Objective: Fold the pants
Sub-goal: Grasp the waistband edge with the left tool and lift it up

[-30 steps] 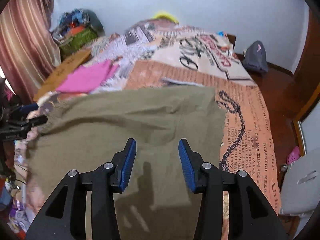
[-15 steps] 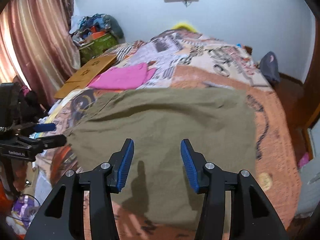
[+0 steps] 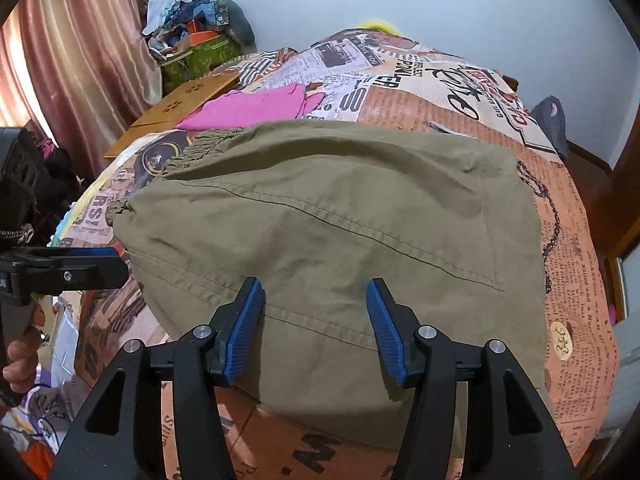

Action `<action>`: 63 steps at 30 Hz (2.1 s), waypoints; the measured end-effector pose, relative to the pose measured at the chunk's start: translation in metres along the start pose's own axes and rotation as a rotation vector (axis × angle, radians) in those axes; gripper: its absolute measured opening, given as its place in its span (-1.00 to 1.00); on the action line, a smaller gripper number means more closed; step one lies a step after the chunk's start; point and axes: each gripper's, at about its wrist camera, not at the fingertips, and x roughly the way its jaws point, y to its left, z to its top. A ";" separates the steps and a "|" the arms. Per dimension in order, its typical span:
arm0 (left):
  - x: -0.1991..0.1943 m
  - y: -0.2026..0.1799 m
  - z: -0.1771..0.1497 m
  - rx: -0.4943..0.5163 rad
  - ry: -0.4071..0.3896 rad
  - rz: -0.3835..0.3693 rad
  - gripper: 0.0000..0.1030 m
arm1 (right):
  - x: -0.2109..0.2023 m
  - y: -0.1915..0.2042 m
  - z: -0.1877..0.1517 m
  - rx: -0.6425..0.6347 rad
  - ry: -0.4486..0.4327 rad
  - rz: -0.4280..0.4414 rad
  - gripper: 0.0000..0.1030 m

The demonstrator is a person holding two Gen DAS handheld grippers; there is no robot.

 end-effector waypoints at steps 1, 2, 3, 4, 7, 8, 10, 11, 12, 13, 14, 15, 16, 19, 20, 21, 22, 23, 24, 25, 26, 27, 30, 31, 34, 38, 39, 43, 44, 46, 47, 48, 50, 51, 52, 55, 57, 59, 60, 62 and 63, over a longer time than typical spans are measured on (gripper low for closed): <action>0.003 -0.003 0.002 0.007 0.001 0.002 0.98 | 0.000 0.001 0.000 -0.003 -0.002 -0.002 -0.02; 0.006 -0.003 0.005 0.008 0.003 0.005 0.98 | 0.000 0.002 -0.001 -0.005 -0.003 -0.002 -0.01; 0.008 -0.003 0.007 0.007 0.004 0.007 0.98 | 0.000 0.002 -0.002 -0.007 -0.005 -0.003 -0.01; 0.012 -0.003 0.010 0.002 0.003 0.006 0.99 | 0.000 0.003 -0.002 -0.008 -0.005 -0.002 -0.01; 0.020 -0.001 0.020 -0.011 -0.009 0.005 1.00 | 0.001 0.002 -0.002 -0.009 -0.006 0.005 -0.01; 0.022 -0.001 0.024 -0.017 -0.015 0.006 1.00 | 0.001 0.002 -0.003 -0.009 -0.006 0.007 -0.01; 0.024 -0.001 0.029 -0.024 -0.025 0.005 1.00 | 0.001 0.002 -0.003 -0.012 -0.008 0.009 -0.01; 0.026 -0.001 0.032 -0.027 -0.029 0.006 1.00 | 0.001 0.002 -0.003 -0.011 -0.008 0.011 0.00; 0.027 -0.001 0.034 -0.032 -0.033 0.005 1.00 | 0.001 0.002 -0.003 -0.010 -0.008 0.012 0.00; 0.028 -0.002 0.038 -0.036 -0.037 0.004 1.00 | 0.001 0.001 -0.003 -0.010 -0.008 0.014 0.00; 0.029 -0.002 0.041 -0.039 -0.041 0.002 1.00 | 0.001 0.001 -0.003 -0.010 -0.008 0.015 0.00; 0.031 -0.002 0.044 -0.042 -0.042 0.002 0.99 | 0.001 0.001 -0.003 -0.008 -0.009 0.018 0.00; 0.033 -0.003 0.049 -0.049 -0.044 0.000 0.99 | 0.001 0.001 -0.003 -0.006 -0.010 0.020 0.00; 0.035 -0.001 0.057 -0.073 -0.069 -0.005 0.99 | 0.000 0.000 -0.004 -0.003 -0.012 0.025 0.00; 0.036 0.000 0.059 -0.079 -0.076 -0.004 0.98 | 0.000 0.000 -0.004 -0.002 -0.012 0.025 0.00; 0.036 0.000 0.060 -0.077 -0.084 0.006 0.89 | 0.000 0.000 -0.004 -0.001 -0.012 0.025 0.00; 0.037 -0.001 0.061 -0.067 -0.092 0.028 0.68 | 0.000 0.000 -0.004 0.001 -0.012 0.025 0.00; 0.037 -0.004 0.061 -0.030 -0.100 0.075 0.58 | 0.000 0.000 -0.003 0.003 -0.012 0.024 0.00; 0.037 -0.006 0.061 -0.003 -0.103 0.101 0.43 | 0.000 0.000 -0.003 0.005 -0.011 0.025 0.00; 0.037 -0.010 0.060 0.027 -0.112 0.121 0.33 | 0.000 0.000 -0.003 0.005 -0.010 0.025 0.00; 0.036 -0.011 0.059 0.043 -0.121 0.131 0.29 | 0.000 0.000 -0.003 0.005 -0.009 0.026 0.00; 0.033 -0.017 0.058 0.080 -0.143 0.160 0.20 | 0.000 0.001 -0.003 0.005 -0.008 0.026 0.00; 0.025 -0.032 0.054 0.181 -0.211 0.240 -0.08 | -0.001 0.001 -0.002 0.008 -0.006 0.027 0.00; 0.023 -0.035 0.053 0.198 -0.229 0.249 -0.14 | -0.001 0.000 -0.002 0.013 -0.005 0.029 0.00; 0.018 -0.042 0.051 0.242 -0.265 0.271 -0.24 | -0.002 -0.002 0.001 0.030 0.004 0.041 0.01; 0.004 -0.043 0.048 0.274 -0.298 0.275 -0.31 | -0.008 -0.007 0.010 0.077 0.005 0.079 0.01; -0.001 -0.042 0.047 0.273 -0.305 0.273 -0.32 | -0.010 -0.008 0.012 0.085 -0.002 0.083 0.01; -0.031 -0.034 0.045 0.268 -0.358 0.293 -0.34 | -0.010 -0.006 0.023 0.089 -0.028 0.061 0.01; -0.040 -0.031 0.044 0.268 -0.377 0.302 -0.34 | -0.008 -0.004 0.026 0.093 -0.030 0.066 0.01; -0.057 -0.028 0.042 0.272 -0.410 0.317 -0.35 | -0.002 -0.002 0.029 0.095 -0.020 0.087 0.01; -0.068 -0.026 0.040 0.279 -0.430 0.327 -0.36 | 0.002 0.001 0.030 0.093 -0.011 0.096 0.01; -0.075 -0.026 0.040 0.285 -0.441 0.332 -0.38 | 0.007 0.006 0.031 0.085 0.001 0.109 0.01; -0.090 -0.026 0.037 0.300 -0.462 0.338 -0.39 | 0.016 0.017 0.030 0.063 0.024 0.146 0.01; -0.094 -0.027 0.035 0.307 -0.467 0.337 -0.40 | 0.020 0.023 0.030 0.048 0.034 0.163 0.01; -0.098 -0.029 0.034 0.323 -0.473 0.339 -0.41 | 0.022 0.027 0.030 0.037 0.037 0.168 0.01; -0.102 -0.039 0.029 0.357 -0.481 0.342 -0.44 | 0.025 0.038 0.031 0.015 0.041 0.173 0.07; -0.103 -0.048 0.030 0.367 -0.484 0.328 -0.44 | 0.024 0.035 0.032 0.031 0.041 0.194 0.06; -0.105 -0.055 0.033 0.364 -0.487 0.292 -0.44 | 0.020 0.026 0.032 0.075 0.043 0.232 0.06; -0.105 -0.060 0.035 0.367 -0.490 0.284 -0.44 | 0.017 0.022 0.031 0.094 0.041 0.245 0.06; -0.105 -0.069 0.037 0.380 -0.499 0.272 -0.44 | 0.008 0.015 0.028 0.120 0.023 0.234 0.06; -0.105 -0.075 0.037 0.393 -0.503 0.266 -0.44 | 0.000 0.011 0.026 0.124 0.005 0.216 0.06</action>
